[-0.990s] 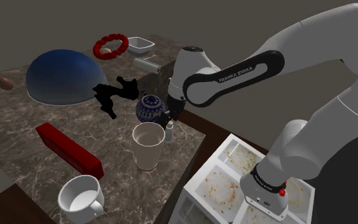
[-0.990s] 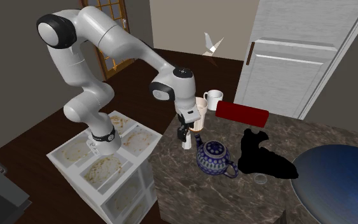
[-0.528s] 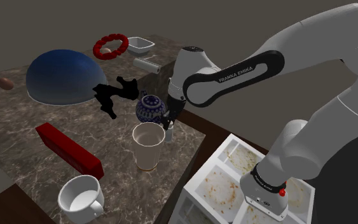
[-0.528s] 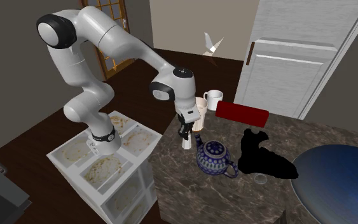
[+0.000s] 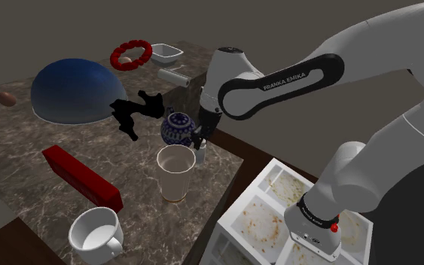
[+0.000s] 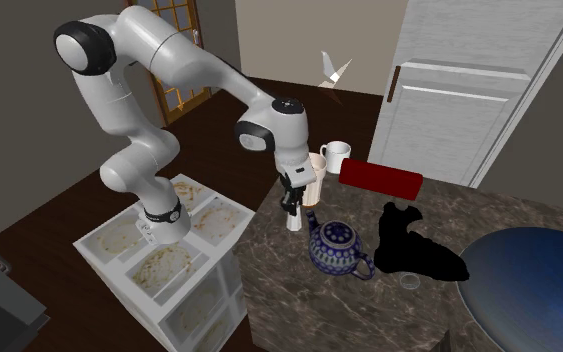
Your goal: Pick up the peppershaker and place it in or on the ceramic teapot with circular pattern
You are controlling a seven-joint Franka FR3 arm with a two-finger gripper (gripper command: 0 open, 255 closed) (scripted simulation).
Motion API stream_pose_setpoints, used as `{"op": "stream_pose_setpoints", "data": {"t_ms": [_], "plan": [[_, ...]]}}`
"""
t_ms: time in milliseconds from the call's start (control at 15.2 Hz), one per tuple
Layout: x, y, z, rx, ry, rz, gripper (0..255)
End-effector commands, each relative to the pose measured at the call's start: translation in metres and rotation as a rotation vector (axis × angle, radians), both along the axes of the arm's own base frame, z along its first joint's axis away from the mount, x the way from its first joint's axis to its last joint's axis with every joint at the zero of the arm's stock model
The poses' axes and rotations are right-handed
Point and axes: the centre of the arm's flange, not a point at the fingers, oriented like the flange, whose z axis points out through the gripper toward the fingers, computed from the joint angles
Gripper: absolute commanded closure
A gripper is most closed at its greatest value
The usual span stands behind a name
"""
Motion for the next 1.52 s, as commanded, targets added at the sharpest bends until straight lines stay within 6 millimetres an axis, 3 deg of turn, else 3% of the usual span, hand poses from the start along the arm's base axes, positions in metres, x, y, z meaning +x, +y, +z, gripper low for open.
{"op": "stream_pose_setpoints", "data": {"t_ms": [0,1452], "plan": [[-0.001,0.001,0.011,0.000,0.000,0.000,255],[-0.001,0.001,0.127,0.000,0.000,0.000,255]]}}
